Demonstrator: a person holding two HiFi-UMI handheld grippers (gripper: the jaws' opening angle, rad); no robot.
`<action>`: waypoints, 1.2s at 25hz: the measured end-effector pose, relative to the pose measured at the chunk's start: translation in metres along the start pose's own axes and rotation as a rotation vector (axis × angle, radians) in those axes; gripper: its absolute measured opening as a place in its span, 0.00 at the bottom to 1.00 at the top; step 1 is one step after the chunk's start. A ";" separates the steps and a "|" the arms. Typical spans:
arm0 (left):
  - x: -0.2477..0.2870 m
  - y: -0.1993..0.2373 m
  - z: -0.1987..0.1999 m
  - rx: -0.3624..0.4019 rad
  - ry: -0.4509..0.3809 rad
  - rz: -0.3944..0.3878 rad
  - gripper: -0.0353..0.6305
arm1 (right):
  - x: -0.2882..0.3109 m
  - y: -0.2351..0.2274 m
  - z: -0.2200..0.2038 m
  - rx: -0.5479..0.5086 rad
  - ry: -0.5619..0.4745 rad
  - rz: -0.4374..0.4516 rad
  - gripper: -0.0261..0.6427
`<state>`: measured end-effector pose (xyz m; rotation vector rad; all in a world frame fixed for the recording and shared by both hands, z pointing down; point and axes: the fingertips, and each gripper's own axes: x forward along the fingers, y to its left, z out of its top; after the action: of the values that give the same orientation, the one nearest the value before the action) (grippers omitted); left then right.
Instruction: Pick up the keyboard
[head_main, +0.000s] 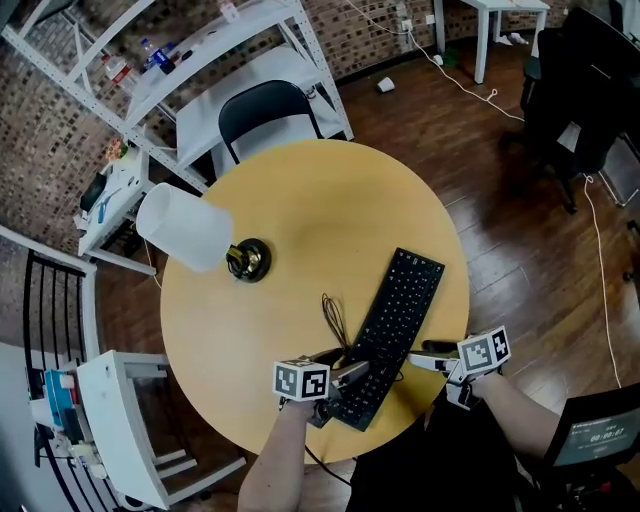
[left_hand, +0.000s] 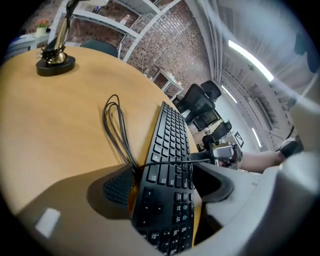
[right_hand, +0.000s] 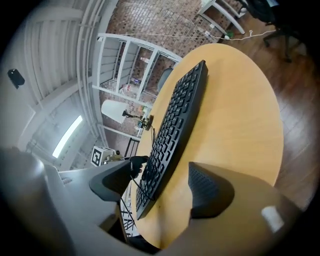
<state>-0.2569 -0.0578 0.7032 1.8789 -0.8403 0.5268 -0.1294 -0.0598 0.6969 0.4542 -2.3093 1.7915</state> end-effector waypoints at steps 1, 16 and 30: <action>0.003 -0.001 0.000 0.000 0.017 -0.020 0.62 | 0.003 0.001 0.002 0.009 -0.001 0.002 0.56; 0.031 -0.013 -0.003 0.109 0.200 -0.111 0.60 | 0.039 0.003 -0.008 0.186 0.021 -0.044 0.50; 0.044 -0.026 -0.011 0.051 0.186 -0.269 0.30 | 0.055 0.009 -0.003 0.170 0.044 -0.010 0.50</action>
<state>-0.2080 -0.0546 0.7220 1.9178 -0.4476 0.5480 -0.1842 -0.0622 0.7072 0.4461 -2.1310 1.9812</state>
